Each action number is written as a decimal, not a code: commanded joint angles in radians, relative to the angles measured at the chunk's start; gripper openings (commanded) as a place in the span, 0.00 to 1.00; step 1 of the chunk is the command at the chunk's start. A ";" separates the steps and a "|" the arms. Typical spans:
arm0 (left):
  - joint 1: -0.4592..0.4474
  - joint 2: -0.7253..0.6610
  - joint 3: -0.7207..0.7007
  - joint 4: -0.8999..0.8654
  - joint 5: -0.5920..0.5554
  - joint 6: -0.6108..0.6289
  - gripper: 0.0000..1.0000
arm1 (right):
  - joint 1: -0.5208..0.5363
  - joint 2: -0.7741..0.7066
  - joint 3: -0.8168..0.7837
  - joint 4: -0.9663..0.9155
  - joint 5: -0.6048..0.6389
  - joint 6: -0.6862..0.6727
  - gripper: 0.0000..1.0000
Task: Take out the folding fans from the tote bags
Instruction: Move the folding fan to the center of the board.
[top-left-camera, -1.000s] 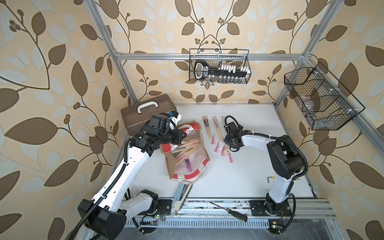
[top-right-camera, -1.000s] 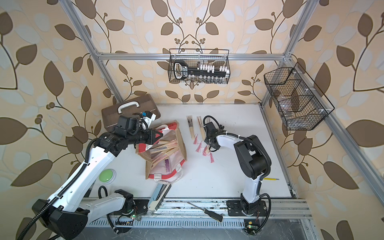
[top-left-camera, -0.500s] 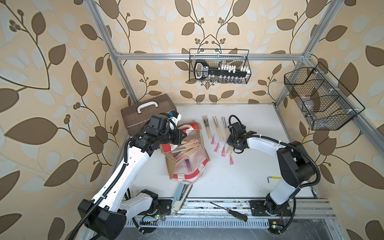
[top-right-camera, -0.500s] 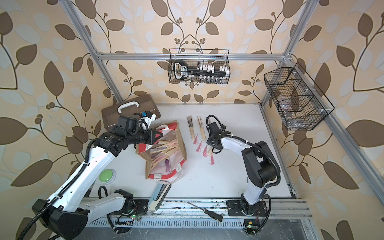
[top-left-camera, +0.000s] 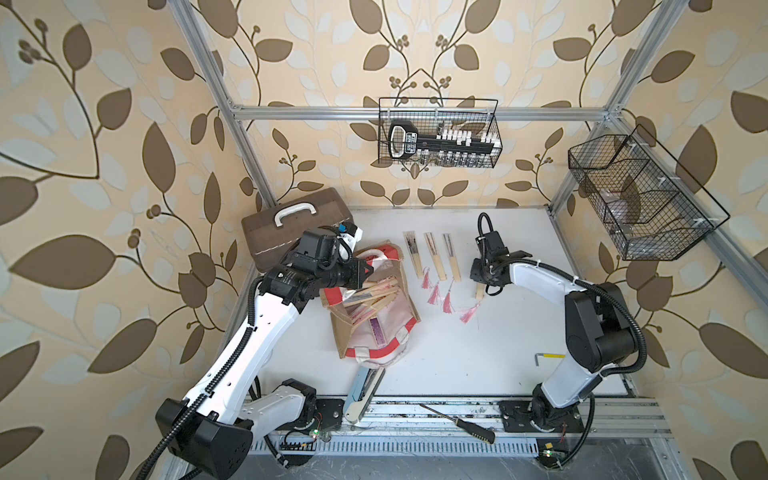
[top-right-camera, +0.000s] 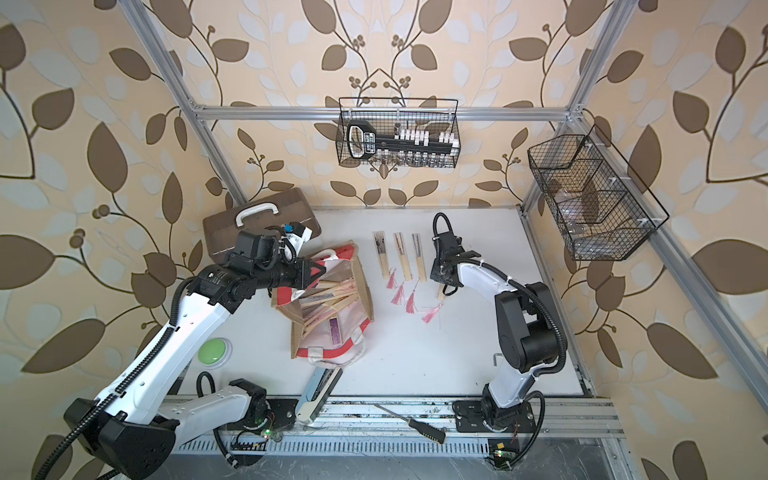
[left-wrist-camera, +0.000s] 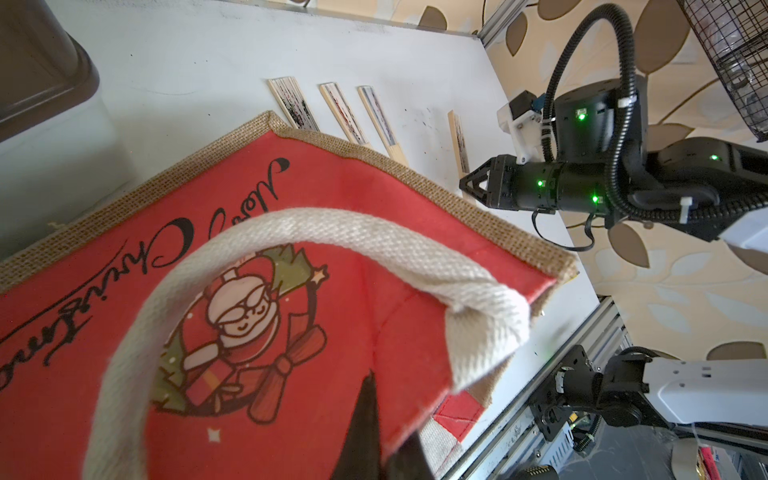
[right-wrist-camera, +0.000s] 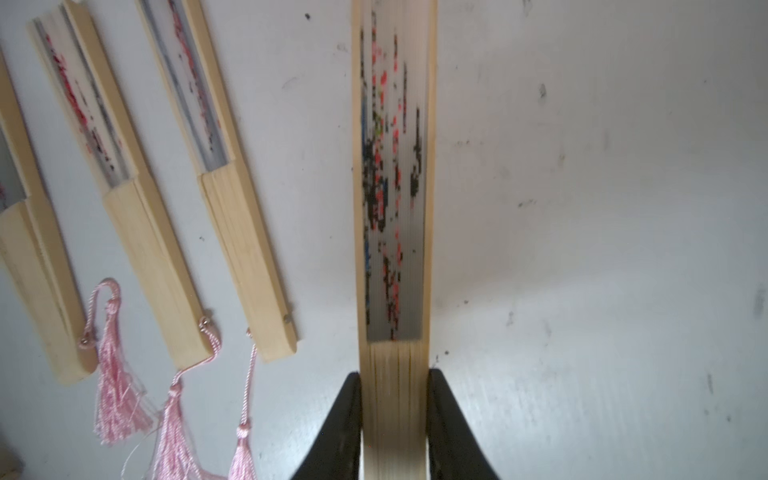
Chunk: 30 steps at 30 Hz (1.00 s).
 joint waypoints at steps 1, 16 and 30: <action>-0.013 -0.023 0.021 0.014 0.006 0.008 0.00 | -0.045 0.057 0.052 0.002 -0.057 -0.189 0.26; -0.015 -0.021 0.021 0.009 -0.003 0.012 0.00 | -0.012 0.351 0.383 -0.040 -0.132 -0.341 0.27; -0.015 -0.017 0.021 0.007 -0.009 0.014 0.00 | -0.007 0.446 0.464 -0.081 -0.120 -0.323 0.28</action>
